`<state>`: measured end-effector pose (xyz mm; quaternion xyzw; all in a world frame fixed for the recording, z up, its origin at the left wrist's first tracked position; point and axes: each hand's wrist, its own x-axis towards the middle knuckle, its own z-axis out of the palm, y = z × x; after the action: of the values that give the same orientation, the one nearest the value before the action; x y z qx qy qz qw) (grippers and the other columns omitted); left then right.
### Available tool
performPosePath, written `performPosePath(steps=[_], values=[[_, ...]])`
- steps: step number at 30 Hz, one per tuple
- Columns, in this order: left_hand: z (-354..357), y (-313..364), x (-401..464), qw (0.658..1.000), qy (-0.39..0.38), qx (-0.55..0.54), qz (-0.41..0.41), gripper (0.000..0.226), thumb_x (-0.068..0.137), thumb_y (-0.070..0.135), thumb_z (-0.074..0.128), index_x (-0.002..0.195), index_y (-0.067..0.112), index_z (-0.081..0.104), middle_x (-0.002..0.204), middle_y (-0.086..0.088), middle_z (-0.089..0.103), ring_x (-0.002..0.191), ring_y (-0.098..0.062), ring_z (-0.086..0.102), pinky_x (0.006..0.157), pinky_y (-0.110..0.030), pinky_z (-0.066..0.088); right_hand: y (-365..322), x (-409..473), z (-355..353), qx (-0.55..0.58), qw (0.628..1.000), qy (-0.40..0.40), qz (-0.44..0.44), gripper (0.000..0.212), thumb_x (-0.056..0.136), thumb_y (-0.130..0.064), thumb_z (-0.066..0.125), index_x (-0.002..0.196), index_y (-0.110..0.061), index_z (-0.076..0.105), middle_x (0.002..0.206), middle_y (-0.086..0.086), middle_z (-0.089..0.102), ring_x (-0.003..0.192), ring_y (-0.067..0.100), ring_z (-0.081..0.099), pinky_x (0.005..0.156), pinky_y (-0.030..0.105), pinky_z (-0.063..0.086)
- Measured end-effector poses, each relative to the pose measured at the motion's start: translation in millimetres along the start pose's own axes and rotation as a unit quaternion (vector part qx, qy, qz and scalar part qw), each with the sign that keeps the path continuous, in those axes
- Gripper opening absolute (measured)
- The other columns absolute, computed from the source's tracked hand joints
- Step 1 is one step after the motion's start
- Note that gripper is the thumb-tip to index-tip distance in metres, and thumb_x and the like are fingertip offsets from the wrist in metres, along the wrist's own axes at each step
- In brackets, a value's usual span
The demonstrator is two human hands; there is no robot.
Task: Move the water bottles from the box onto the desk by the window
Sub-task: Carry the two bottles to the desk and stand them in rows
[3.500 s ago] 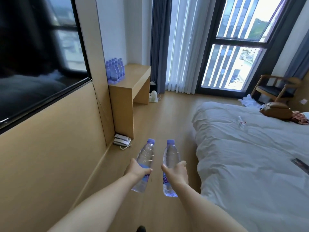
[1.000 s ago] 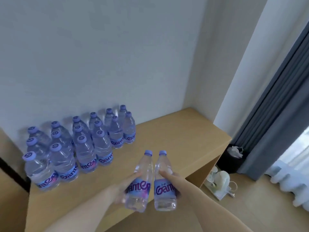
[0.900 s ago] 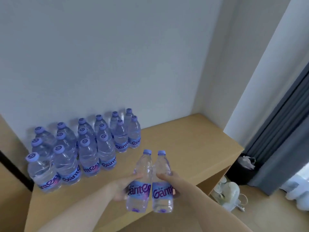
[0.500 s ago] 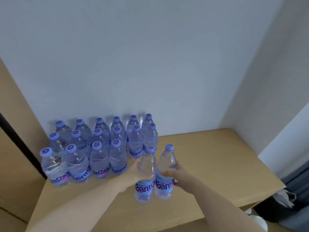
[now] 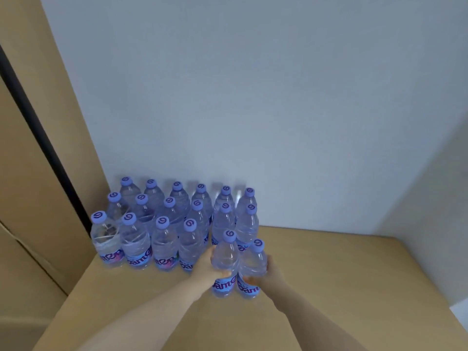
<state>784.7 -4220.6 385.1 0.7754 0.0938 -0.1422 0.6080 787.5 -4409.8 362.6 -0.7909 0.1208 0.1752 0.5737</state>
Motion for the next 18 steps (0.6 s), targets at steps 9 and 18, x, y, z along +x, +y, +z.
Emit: performPosePath(steps=[9, 18], values=[[14, -10, 22, 0.988, 0.132, 0.081, 0.015, 0.022, 0.081, 0.003, 0.067, 0.084, 0.02, 0.055, 0.078, 0.006, 0.06, 0.087, -0.021, 0.059, 0.07, -0.027, 0.046, -6, 23, 13, -0.021, 0.999, 0.017, -0.037, 0.054, 0.059, -0.034, 0.075, 0.104, -0.018, 0.05, 0.107, 0.002, 0.055, 0.081, 0.012, 0.056, 0.065, 0.022, 0.045], [14, -17, 34, 0.985, 0.172, -0.003, -0.004, 0.029, 0.075, -0.003, 0.073, 0.082, 0.023, 0.063, 0.087, 0.0, 0.07, 0.091, -0.024, 0.066, 0.082, -0.037, 0.052, -8, 41, 16, -0.044, 0.994, 0.041, -0.086, 0.049, 0.072, -0.023, 0.077, 0.109, -0.019, 0.046, 0.11, -0.001, 0.048, 0.098, 0.015, 0.057, 0.076, 0.026, 0.05]])
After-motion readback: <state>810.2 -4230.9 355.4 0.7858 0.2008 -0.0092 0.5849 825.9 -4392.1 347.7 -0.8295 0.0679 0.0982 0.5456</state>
